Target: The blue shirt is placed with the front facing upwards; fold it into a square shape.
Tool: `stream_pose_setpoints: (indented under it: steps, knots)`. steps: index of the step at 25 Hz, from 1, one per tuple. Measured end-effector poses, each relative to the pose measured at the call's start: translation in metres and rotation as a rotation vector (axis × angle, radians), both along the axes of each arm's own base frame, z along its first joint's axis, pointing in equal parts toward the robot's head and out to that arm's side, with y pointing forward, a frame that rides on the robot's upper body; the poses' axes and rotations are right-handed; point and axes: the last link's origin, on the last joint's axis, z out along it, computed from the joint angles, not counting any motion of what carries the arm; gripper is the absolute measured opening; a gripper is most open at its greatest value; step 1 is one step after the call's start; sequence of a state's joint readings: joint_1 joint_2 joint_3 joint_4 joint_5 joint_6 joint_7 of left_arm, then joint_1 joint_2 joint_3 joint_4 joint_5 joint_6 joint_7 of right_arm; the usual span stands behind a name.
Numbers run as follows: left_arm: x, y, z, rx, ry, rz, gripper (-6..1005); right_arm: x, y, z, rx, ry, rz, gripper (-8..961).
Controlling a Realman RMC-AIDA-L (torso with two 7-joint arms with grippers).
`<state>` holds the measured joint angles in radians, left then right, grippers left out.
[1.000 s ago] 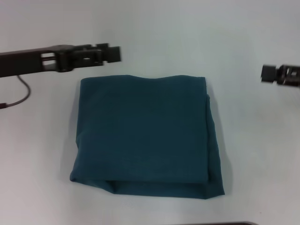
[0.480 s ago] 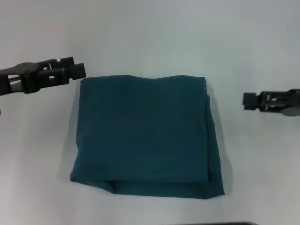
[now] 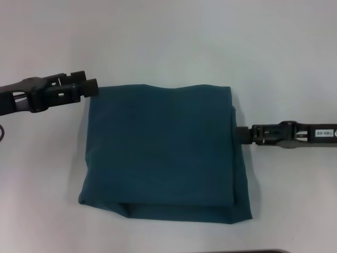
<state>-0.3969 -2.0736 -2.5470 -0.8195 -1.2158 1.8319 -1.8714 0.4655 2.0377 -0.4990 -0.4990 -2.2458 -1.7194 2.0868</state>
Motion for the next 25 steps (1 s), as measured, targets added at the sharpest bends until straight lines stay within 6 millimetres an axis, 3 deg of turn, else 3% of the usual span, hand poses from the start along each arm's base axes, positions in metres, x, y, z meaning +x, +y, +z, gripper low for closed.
stream_pose_setpoints:
  steps: [12, 25]
  knots:
    - [-0.002, 0.002, -0.006, -0.015, 0.004, 0.018, 935, 0.010, 0.003, -0.013, 0.012, -0.066, -0.046, 607]
    - [0.002, 0.006, -0.013, -0.036, -0.003, 0.016, 935, -0.001, 0.006, -0.015, -0.023, -0.042, -0.013, 607]
